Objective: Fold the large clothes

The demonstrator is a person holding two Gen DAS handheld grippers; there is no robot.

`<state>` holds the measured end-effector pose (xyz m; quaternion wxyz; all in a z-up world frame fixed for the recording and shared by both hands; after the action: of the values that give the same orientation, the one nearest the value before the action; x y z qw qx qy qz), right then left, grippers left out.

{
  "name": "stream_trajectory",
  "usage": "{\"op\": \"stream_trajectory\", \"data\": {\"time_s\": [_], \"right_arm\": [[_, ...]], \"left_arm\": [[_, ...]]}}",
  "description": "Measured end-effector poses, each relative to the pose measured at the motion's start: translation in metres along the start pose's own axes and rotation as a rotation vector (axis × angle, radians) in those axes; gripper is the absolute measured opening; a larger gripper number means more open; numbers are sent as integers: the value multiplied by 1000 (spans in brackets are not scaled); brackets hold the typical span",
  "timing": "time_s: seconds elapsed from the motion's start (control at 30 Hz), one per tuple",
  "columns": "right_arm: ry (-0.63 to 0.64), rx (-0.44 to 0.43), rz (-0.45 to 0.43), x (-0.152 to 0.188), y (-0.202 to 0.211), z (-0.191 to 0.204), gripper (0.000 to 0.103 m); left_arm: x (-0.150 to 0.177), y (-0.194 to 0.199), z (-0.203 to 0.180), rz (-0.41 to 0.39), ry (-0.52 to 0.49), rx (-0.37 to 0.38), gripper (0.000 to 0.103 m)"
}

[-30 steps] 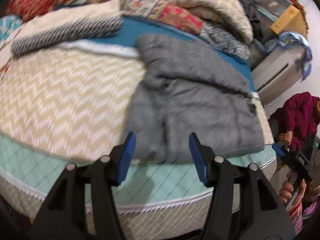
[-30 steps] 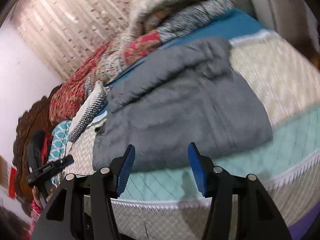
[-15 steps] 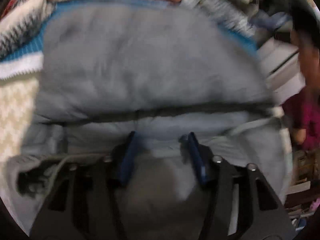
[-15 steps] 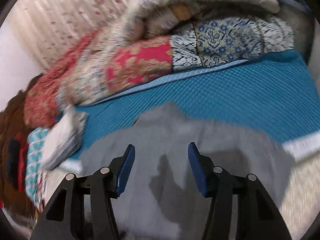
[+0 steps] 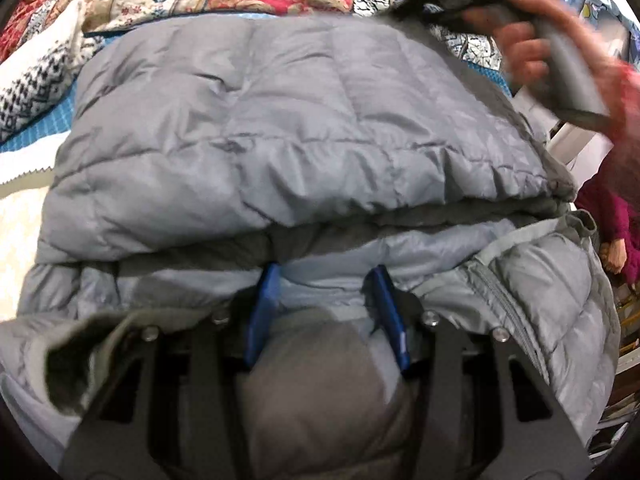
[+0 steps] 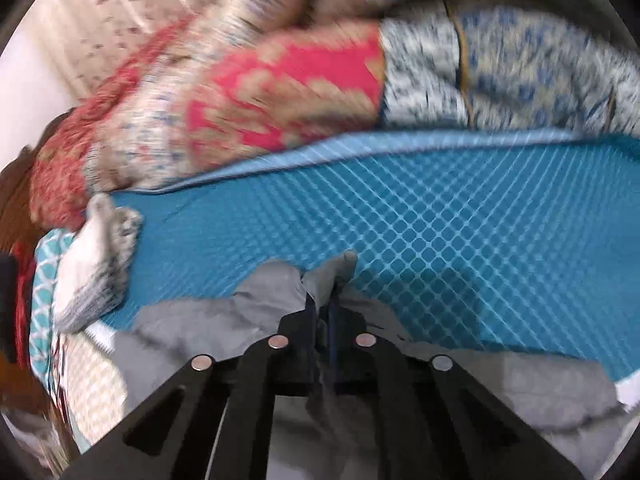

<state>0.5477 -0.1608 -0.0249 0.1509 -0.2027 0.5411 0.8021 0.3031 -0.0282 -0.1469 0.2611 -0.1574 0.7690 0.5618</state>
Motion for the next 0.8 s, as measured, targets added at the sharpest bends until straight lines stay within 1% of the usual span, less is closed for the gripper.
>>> {"op": "stream_trajectory", "data": {"time_s": [0.03,0.07,0.1,0.13,0.17,0.2,0.23,0.27,0.33,0.37,0.4,0.43,0.47,0.53,0.6,0.67,0.7,0.73,0.77,0.8], "right_arm": [[21,-6,-19,5,14,5,4],[57,-19,-50,15,37,14,4],[88,-37,-75,27,59,23,4],[110,-42,-94,36,74,29,4],[153,-36,-129,54,98,40,3],[184,-48,-158,72,119,49,4],[204,-56,-179,87,131,59,3],[236,-60,-202,111,150,67,3],[271,-73,-237,164,179,76,3],[278,-78,-244,183,186,79,3],[287,-81,-254,212,196,80,3],[290,-80,-261,231,201,82,3],[299,-75,-271,262,210,84,4],[304,-58,-278,316,217,83,3],[274,-58,-255,355,214,80,3],[224,-50,-218,386,198,74,3],[199,-42,-200,399,188,71,4],[171,-28,-194,409,178,67,4],[149,-17,-188,415,172,63,4],[109,-17,-178,421,163,57,4]], "left_arm": [[-2,0,-1,4,6,-5,48],[-4,3,-2,18,23,-8,48],[-7,11,-2,27,59,-1,47],[-9,26,0,16,120,37,46],[-12,40,0,-10,160,81,46],[-12,67,0,-60,192,138,46],[-9,91,1,-104,198,167,46],[-5,112,2,-138,199,179,46],[13,164,11,-213,192,191,46],[20,181,15,-231,189,182,46],[27,200,21,-246,186,162,46],[39,224,28,-262,178,136,46],[43,238,33,-273,172,122,46],[57,281,38,-329,142,68,46],[55,304,35,-359,117,35,46],[57,321,30,-386,91,43,46],[51,321,25,-392,83,53,46],[44,311,15,-385,72,75,46],[42,299,11,-368,65,88,46],[38,277,5,-335,48,80,46]]}}
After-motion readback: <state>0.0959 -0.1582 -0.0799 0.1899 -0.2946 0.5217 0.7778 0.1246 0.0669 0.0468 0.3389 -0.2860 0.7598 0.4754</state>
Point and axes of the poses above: each gripper's, at about its wrist camera, not at the fingertips, and y roughly against the way its jaws point, z to its left, x to its underside, the point moved 3 cm from there along -y, roughly the way its jaws point, and after that the axes turned 3 degrees about -y, right-handed, at the moved point
